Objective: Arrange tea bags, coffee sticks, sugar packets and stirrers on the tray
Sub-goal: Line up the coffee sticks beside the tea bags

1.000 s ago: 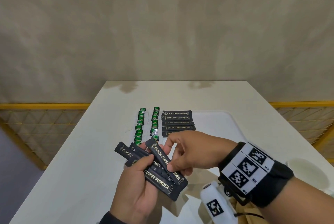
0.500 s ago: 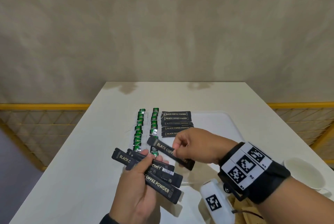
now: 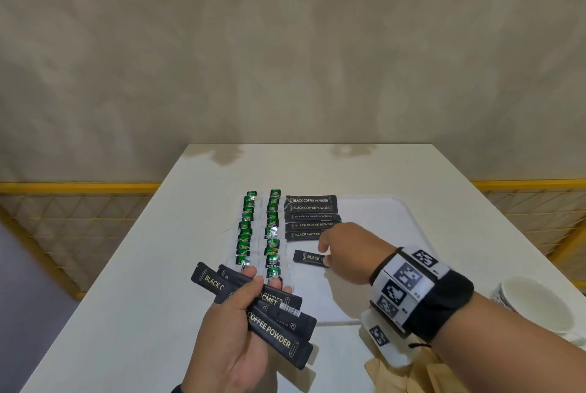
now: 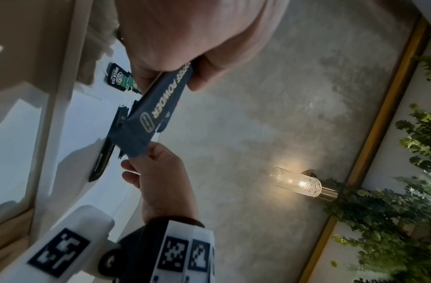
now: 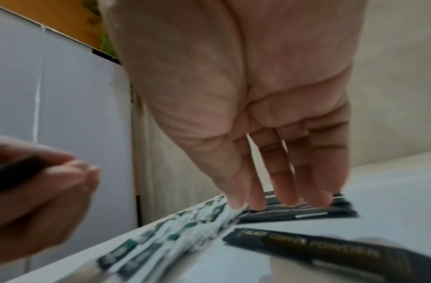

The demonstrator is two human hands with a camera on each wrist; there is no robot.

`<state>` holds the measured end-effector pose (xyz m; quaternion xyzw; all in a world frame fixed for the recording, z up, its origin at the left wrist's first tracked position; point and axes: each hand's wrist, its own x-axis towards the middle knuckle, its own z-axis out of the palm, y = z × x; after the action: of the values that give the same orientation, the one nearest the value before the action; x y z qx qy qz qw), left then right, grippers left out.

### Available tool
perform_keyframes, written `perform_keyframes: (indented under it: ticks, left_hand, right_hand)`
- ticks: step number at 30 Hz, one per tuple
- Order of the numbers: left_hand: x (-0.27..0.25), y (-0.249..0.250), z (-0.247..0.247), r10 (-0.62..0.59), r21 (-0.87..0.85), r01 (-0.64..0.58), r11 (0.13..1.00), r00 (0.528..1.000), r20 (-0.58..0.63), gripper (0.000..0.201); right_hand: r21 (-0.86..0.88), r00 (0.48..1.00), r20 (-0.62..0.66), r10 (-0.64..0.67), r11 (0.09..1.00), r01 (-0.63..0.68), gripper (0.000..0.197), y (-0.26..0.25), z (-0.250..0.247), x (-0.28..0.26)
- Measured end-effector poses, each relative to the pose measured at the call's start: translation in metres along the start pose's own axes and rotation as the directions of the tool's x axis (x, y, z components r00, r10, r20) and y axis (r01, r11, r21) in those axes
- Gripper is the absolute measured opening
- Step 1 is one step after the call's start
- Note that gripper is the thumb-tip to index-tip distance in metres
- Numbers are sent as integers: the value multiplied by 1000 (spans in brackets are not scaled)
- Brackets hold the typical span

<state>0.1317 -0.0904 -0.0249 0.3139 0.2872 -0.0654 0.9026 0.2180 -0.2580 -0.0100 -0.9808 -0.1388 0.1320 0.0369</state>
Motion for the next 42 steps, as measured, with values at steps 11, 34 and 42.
perform_keyframes:
  ticks: [11,34,42]
  left_hand:
    - [-3,-2,2,-4,29,4,1000,1000,-1,12]
    - [-6,-1,1,-17,-6,17,1000,1000,-13,17]
    - [-8,-2,0,-10,9,10,1000,1000,-8,16]
  right_hand:
    - [-151,992,105,64,987,-48,30,-23,18,-7]
    - [-167,985,82,151,977,-135,38,-32,19,12]
    - [-130,980,82,182,977,-171,41,-31,23,11]
